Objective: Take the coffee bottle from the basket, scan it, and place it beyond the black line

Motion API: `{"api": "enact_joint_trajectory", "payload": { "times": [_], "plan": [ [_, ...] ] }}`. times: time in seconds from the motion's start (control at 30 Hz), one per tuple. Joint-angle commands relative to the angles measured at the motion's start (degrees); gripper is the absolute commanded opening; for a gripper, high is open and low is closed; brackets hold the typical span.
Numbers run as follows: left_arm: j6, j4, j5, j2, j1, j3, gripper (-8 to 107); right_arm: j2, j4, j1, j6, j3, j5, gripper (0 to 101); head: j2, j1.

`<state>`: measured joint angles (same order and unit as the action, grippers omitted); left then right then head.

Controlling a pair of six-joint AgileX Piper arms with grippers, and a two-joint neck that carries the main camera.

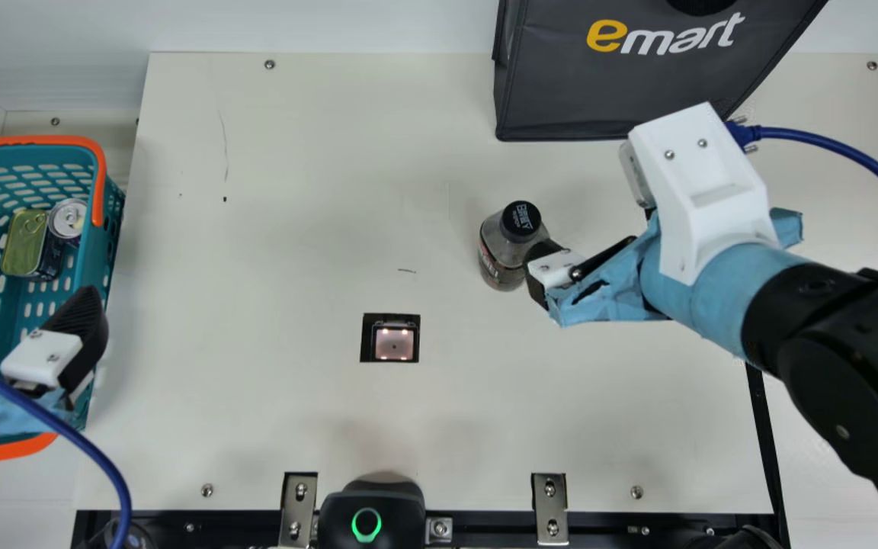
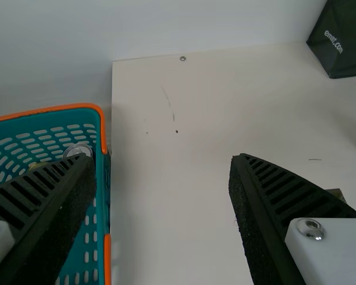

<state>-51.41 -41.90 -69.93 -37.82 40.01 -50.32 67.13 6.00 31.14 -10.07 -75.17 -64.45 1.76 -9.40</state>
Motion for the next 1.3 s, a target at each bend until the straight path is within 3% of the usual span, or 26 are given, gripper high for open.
{"api": "enact_joint_trajectory", "payload": {
  "times": [0.0, 0.8, 1.27],
  "plan": [
    [0.0, 0.0, 0.0, 0.0, 0.0, 0.0, 90, 0.39, -0.31, -0.1, 0.21, 0.52, 1.02, 91, -0.18, 1.48],
    [0.0, 0.0, 0.0, 0.0, 0.0, 0.0, 90, 9.46, -3.13, 1.37, 1.91, 4.78, 11.85, 91, -0.18, 1.48],
    [0.0, 0.0, 0.0, 0.0, 0.0, 0.0, 90, 13.59, -2.76, 2.92, 1.4, 6.29, 14.96, 91, -0.18, 1.48]
  ]
}}
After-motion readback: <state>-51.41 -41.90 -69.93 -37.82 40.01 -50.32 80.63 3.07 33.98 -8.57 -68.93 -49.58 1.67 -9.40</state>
